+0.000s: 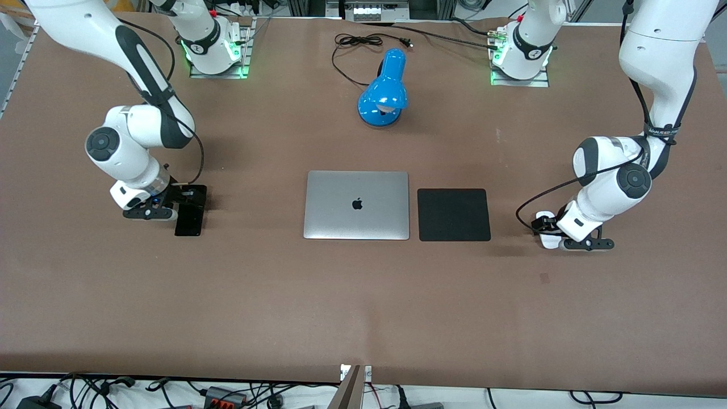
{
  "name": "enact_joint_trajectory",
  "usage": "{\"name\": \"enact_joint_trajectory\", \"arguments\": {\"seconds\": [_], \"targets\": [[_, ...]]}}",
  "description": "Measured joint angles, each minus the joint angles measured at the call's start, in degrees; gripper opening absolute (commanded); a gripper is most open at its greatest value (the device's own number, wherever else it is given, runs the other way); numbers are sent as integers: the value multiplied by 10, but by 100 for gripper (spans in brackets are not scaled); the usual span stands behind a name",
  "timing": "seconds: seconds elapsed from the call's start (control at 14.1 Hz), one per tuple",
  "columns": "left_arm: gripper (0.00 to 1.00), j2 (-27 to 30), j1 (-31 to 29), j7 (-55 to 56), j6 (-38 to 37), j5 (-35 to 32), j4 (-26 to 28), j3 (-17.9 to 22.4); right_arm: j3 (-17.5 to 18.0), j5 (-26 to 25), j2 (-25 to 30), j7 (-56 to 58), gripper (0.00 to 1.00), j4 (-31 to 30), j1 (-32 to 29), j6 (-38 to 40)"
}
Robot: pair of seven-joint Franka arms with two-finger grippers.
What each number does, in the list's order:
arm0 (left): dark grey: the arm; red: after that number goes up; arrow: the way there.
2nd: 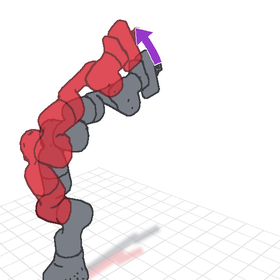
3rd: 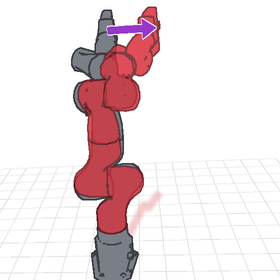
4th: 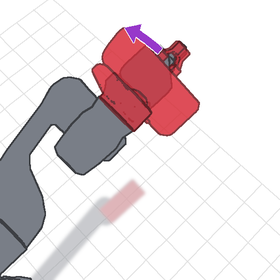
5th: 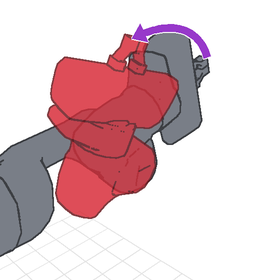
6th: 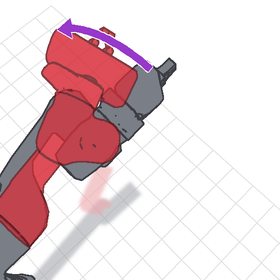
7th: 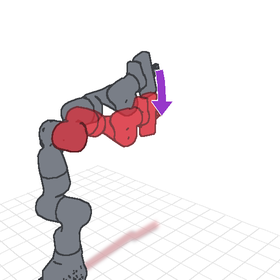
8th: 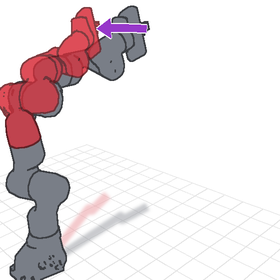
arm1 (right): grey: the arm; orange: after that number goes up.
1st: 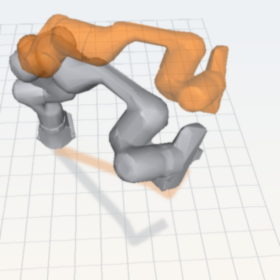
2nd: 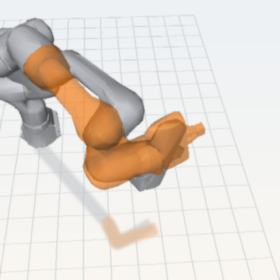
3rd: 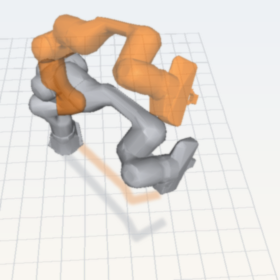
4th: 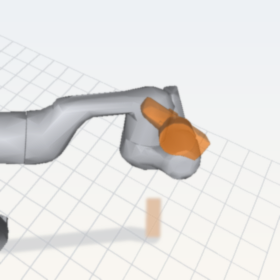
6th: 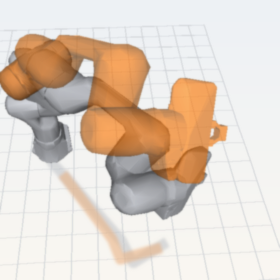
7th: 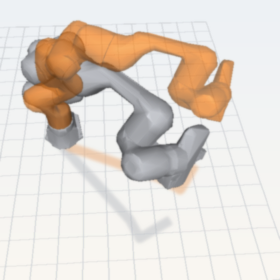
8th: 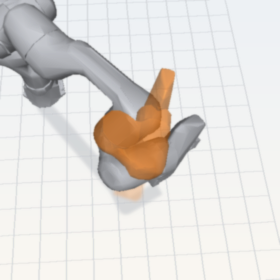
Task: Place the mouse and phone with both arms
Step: 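Grasp the black phone with the right gripper while the left gripper grasps the mouse, then carry the phone toward the laptop while the left gripper carries the mouse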
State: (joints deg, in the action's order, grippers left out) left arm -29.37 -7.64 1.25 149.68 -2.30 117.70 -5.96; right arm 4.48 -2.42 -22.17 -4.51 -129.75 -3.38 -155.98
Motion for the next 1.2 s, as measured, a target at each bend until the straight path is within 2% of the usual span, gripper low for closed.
{"name": "enact_joint_trajectory", "arguments": {"seconds": [0.14, 0.21, 0.28, 0.35, 0.43, 0.57, 0.78, 0.92, 0.99, 1.06, 1.13, 1.2], "targets": [[95, -7, -1, 0, 1, 0, 1, 0, 0, 0, -12, -4, 100, 0, 0, -1], [89, -11, -3, 0, 10, 0, 1, 0, 0, 0, -15, -6, 100, -1, 0, -1], [66, -16, -6, 0, 24, 0, 1, 0, -1, 0, -16, -9, 100, -3, -1, -1], [51, -22, -8, 0, 37, 0, 1, 0, -1, 0, -16, -19, 100, -4, -1, -1], [41, -26, -9, 0, 46, 0, 1, 0, -1, 0, -16, -33, 100, -5, -1, -1], [36, -29, -9, 0, 49, 0, 1, 0, -1, 0, -16, -47, 100, -6, -1, -1], [37, -26, -9, -1, 51, 0, -4, 0, -1, 0, -20, -47, 100, -10, -1, 0], [37, -14, -9, -1, 16, 0, -18, -1, -1, 0, -25, -44, 100, -11, 0, 0], [37, -2, -9, -1, -33, 0, -38, -3, -1, 0, -26, -41, 74, -11, 0, 0], [37, 12, -8, -1, -95, 0, -66, -6, -1, 0, -25, -34, 41, -11, 0, 0], [37, 28, -4, -2, -161, 0, -97, -11, -2, -1, -25, -23, 18, -11, 0, 0], [37, 42, 5, -2, -223, 0, -130, -17, -2, 0, -23, -14, 1, -11, -1, 0]]}}
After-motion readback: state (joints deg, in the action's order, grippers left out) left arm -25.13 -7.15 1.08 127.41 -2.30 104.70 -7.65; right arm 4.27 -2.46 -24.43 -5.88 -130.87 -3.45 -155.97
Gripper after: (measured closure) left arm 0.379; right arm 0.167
